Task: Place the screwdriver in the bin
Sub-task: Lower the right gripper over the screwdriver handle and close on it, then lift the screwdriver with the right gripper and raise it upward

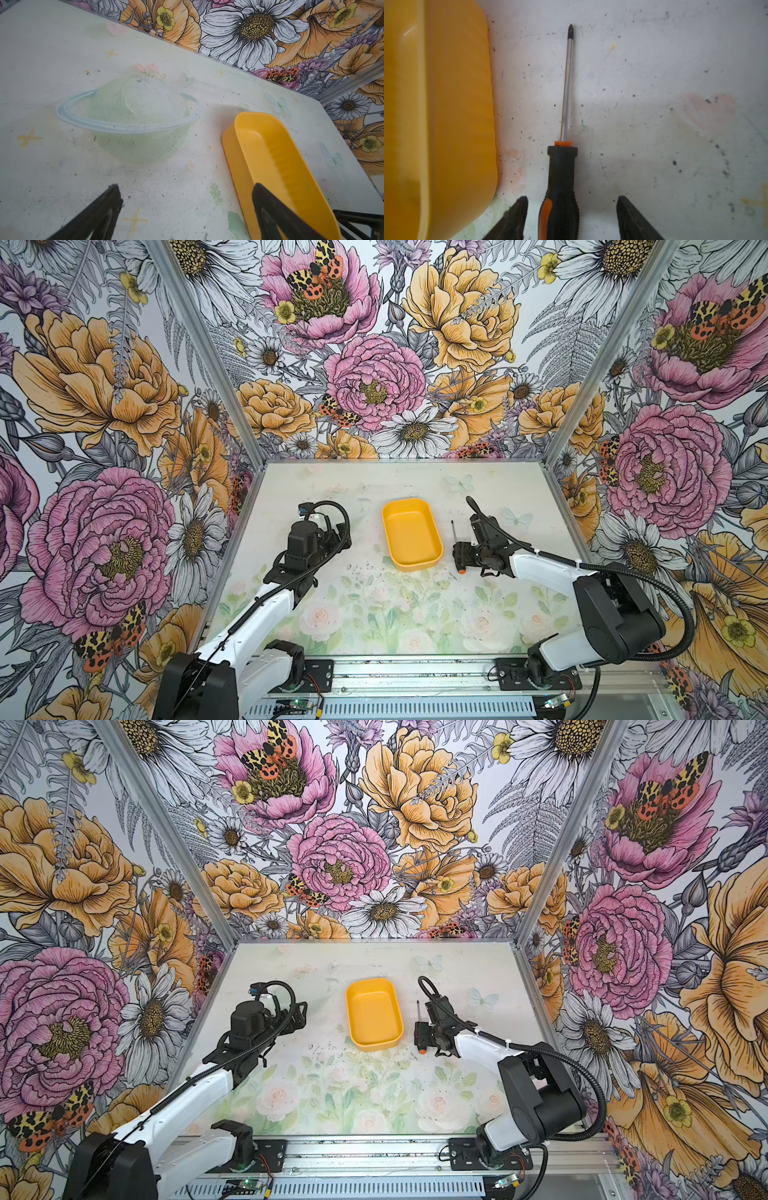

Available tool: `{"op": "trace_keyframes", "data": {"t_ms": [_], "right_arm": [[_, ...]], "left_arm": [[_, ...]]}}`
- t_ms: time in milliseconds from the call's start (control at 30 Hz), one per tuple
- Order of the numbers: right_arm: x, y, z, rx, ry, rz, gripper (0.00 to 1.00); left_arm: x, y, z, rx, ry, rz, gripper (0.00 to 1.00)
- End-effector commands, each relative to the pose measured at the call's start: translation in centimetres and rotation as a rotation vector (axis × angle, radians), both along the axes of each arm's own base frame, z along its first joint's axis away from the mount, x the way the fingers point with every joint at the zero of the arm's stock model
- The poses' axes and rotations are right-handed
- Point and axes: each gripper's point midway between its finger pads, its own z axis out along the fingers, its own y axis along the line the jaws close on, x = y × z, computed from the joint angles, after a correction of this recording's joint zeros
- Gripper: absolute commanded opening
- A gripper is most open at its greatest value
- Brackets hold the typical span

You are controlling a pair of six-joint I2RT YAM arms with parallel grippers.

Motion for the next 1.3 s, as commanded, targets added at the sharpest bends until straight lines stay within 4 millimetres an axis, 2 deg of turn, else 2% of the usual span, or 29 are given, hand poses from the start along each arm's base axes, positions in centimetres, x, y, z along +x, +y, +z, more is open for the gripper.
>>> {"op": "trace_keyframes", "data": {"t_ms": [0,333,600,667,800,933,1033,1167,1267], "right_arm": [[0.8,0.3,0.4,-0.027,-0.021,0.002,0.66],[0.4,0.8,-0.8,-0.070,0.001,0.012,0.56],[0.1,0.2,-1.9,-0.105,0.028,-0.006,0.50],[0.1,0.2,-2.1,-0.107,0.033,-0.006,0.46],[-0.1,0.2,-2.3,-0.107,0.042,-0.005,0.29],[-0.1,0.5,-2.0,-0.089,0.045,-0.001,0.13],[-0.2,0.7,-1.7,-0.055,0.054,0.008,0.08],[0.0,0.3,-0.7,0.033,0.070,-0.007,0.05],[0.5,-0.4,1.0,0.164,0.075,-0.050,0.04]], "left_arm": [[0.3,0.1,1.3,0.016,-0.025,-0.002,0.99],[0.6,-0.5,0.8,-0.006,-0.010,-0.018,0.99],[0.5,-0.7,0.6,-0.004,-0.007,-0.029,0.99],[0.5,-0.7,0.6,-0.003,-0.010,-0.032,0.99],[0.5,-0.7,0.6,-0.003,-0.011,-0.031,0.99],[0.5,-0.7,0.5,-0.002,-0.007,-0.031,0.99],[0.5,-0.8,0.4,-0.002,-0.005,-0.034,0.99],[0.4,-0.9,0.3,-0.002,-0.002,-0.040,0.99],[0.4,-0.8,0.3,0.002,-0.001,-0.040,0.99]]}}
